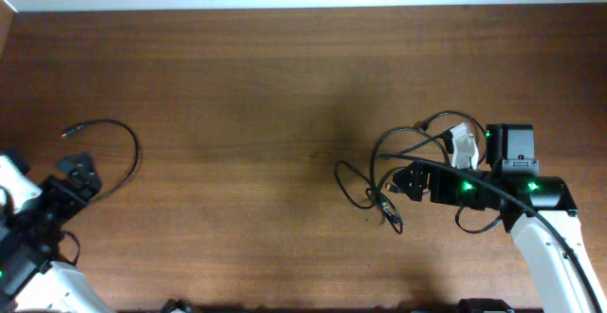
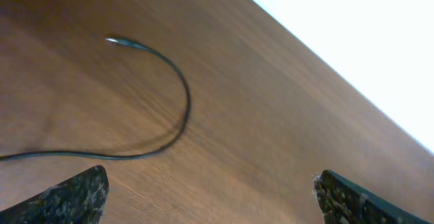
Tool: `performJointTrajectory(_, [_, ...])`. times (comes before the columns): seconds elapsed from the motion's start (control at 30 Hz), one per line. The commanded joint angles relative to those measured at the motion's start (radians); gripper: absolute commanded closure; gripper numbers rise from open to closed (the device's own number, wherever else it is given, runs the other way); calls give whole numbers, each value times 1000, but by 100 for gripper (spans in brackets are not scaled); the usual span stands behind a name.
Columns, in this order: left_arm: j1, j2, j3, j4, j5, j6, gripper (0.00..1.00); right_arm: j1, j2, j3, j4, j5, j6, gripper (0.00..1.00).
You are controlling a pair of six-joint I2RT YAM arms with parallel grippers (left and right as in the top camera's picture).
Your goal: Untangle cables
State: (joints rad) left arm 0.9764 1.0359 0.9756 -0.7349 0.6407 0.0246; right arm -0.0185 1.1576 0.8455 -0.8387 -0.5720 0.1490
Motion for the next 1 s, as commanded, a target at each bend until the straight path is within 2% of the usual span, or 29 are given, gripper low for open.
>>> performJointTrajectory(0.0, [-88, -11, 11, -24, 18, 109, 1, 5, 1, 6, -13, 9, -14, 1])
performJointTrajectory(0.23, [-241, -10, 8, -126, 18, 191, 1, 5, 1, 6, -1, 9, -14, 1])
performJointTrajectory(0.53, [-473, -10, 7, -163, 18, 217, 1, 5, 1, 6, 0, 9, -14, 1])
performJointTrajectory(0.8, [-699, -10, -5, -178, 18, 357, 1, 5, 1, 6, -6, 61, -14, 1])
performJointTrajectory(0.97, [-854, 29, -35, -167, 18, 367, 1, 5, 1, 6, -7, 95, -14, 1])
